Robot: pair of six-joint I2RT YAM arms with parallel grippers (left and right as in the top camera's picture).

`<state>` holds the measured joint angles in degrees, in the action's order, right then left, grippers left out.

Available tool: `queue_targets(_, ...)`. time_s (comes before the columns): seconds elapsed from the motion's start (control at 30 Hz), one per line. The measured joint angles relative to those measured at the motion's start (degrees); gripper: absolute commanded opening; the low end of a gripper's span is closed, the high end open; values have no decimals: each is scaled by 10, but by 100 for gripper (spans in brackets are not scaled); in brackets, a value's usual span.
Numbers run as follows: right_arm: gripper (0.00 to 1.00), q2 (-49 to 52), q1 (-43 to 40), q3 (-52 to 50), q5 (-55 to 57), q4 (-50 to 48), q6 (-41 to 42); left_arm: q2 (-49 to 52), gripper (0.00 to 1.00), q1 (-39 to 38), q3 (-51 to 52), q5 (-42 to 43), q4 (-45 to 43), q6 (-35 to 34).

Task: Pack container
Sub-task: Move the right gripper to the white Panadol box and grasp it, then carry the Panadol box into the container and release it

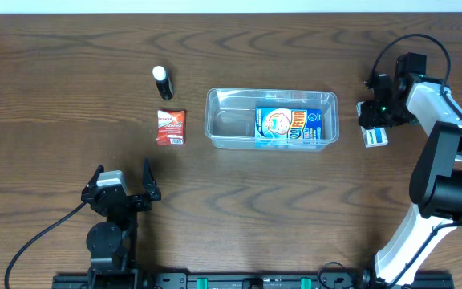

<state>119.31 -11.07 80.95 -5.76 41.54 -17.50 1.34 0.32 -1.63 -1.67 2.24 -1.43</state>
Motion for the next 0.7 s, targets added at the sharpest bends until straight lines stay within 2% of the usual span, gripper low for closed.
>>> queue_targets(0.23, 48, -4, 0, 0, 3, 7, 4, 0, 98, 0, 0, 0, 0, 0)
queue_targets(0.33, 44, -26, 2, 0, 5, 10, 4, 0, 98, 0, 0, 0, 0, 0)
queue_targets(0.53, 40, -156, 34, 0, 2, 9, -7, 0, 98, 0, 0, 0, 0, 0)
queue_targets(0.7, 45, -259, 97, 1, -15, 8, -39, 0, 98, 0, 0, 0, 0, 0)
